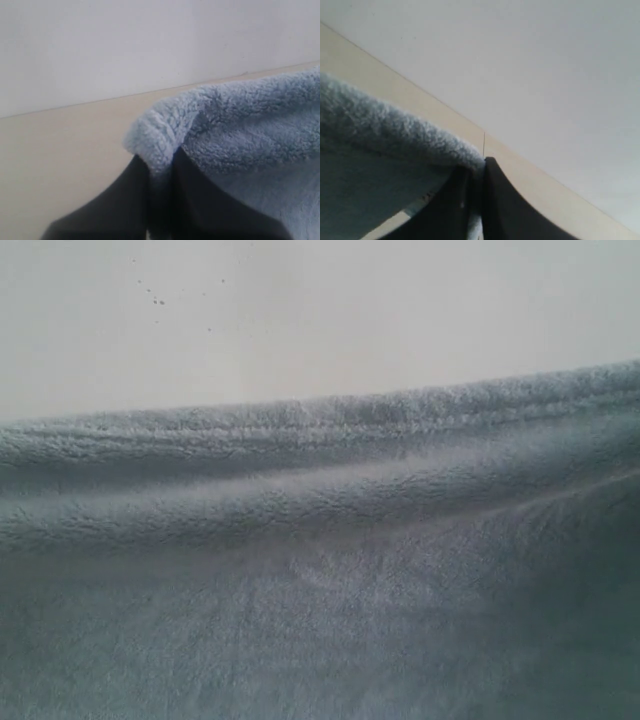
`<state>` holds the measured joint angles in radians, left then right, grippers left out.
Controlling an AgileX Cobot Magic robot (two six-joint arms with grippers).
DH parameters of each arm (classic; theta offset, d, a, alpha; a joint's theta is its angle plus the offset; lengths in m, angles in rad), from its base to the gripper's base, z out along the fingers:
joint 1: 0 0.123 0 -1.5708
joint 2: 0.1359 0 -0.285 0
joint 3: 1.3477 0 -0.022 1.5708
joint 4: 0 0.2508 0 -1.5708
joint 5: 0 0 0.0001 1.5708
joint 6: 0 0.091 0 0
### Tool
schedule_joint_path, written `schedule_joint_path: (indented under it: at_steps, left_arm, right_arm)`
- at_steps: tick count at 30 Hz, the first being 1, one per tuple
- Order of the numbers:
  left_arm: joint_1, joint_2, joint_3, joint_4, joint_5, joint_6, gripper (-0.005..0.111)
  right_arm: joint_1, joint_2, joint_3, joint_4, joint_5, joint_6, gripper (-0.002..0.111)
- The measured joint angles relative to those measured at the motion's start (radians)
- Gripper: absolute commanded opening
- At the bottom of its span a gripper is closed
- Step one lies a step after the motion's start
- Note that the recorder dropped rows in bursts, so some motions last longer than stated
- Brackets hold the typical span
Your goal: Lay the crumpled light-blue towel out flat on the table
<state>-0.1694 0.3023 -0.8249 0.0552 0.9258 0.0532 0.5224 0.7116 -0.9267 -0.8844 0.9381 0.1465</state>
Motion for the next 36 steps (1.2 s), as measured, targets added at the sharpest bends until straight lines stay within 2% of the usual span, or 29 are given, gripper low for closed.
schedule_joint_path:
  at_steps: [12, 16, 19, 23, 24, 26, 28, 29, 32, 35, 36]
  left_arm:
    - [0.000, -0.095, -0.006, 0.000, 0.057, -0.004, 0.009]
    - [-0.002, -0.081, 0.000, 0.052, 0.055, -0.004, 0.009]
    - [-0.022, 0.094, 0.072, 0.123, -0.014, -0.012, 0.009]
    - [-0.030, 0.381, 0.130, 0.297, -0.103, -0.126, 0.012]
    - [-0.030, 0.441, 0.132, 0.362, -0.127, -0.172, 0.014]
    - [-0.030, 0.587, 0.127, 0.507, -0.175, -0.306, 0.028]
    - [-0.028, 0.778, 0.113, 0.663, -0.190, -0.494, 0.040]
    - [-0.022, 0.818, 0.111, 0.689, -0.187, -0.531, 0.043]
    - [0.015, 0.913, 0.115, 0.762, -0.180, -0.629, 0.045]
    - [0.047, 0.936, 0.133, 0.812, -0.193, -0.728, 0.045]
    - [0.052, 0.936, 0.138, 0.822, -0.207, -0.751, 0.045]
  right_arm:
    - [0.000, -0.069, -0.052, 0.073, 0.095, -0.040, 0.007]
    - [0.000, -0.025, -0.058, 0.217, 0.071, -0.146, 0.007]
    - [0.000, 0.222, -0.058, 0.220, -0.059, -0.177, 0.007]
    - [0.000, 0.533, -0.075, 0.118, -0.224, -0.063, 0.007]
    - [-0.002, 0.607, -0.096, 0.098, -0.257, -0.019, 0.007]
    - [-0.006, 0.738, -0.161, 0.078, -0.292, 0.051, 0.007]
    - [-0.006, 0.903, -0.295, 0.085, -0.273, 0.092, 0.014]
    - [-0.006, 0.942, -0.328, 0.089, -0.261, 0.097, 0.018]
    - [-0.008, 0.988, -0.368, 0.102, -0.254, 0.102, 0.035]
    - [-0.010, 0.989, -0.384, 0.109, -0.269, 0.102, 0.052]
    - [-0.012, 0.989, -0.386, 0.112, -0.273, 0.102, 0.054]
